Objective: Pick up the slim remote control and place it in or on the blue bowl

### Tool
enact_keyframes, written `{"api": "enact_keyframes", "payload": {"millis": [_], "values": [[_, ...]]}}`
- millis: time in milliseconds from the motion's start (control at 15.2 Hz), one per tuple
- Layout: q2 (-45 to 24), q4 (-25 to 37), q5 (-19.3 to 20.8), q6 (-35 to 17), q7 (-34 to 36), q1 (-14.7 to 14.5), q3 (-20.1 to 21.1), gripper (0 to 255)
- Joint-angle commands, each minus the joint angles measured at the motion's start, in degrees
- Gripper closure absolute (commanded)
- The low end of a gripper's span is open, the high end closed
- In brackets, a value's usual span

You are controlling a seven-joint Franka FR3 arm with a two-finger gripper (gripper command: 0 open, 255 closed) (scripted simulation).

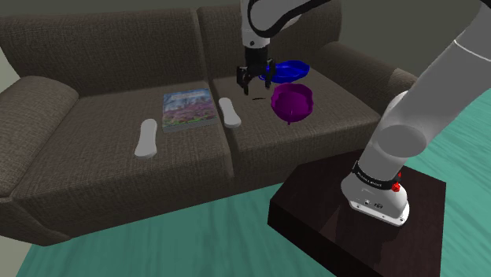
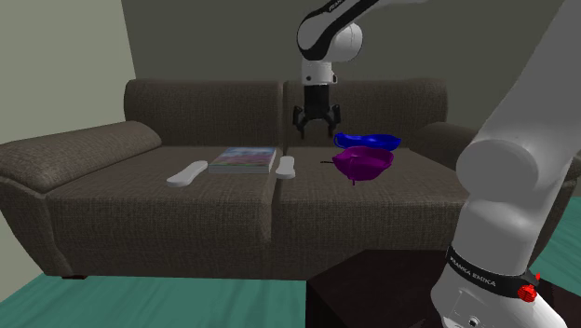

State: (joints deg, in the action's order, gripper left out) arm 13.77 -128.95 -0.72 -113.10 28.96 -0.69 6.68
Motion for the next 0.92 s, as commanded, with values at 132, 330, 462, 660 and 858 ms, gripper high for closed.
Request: {"api": "enact_keyframes", "payload": {"millis": [132,330,462,660,858], "values": [[-8.27,4.52,0.18,-4.74,3.86,-0.03,0.93,0],[-14.54,8.6,0.65,-7.62,6.73,-0.26,1.35,0],[-18.77,11.71,1.05,-9.19,8.58,-0.48,1.49,0],[-23.95,15.93,1.58,-10.73,10.73,-0.87,1.47,0],[-25.04,14.92,1.78,-12.81,10.87,-0.94,1.42,0]]}}
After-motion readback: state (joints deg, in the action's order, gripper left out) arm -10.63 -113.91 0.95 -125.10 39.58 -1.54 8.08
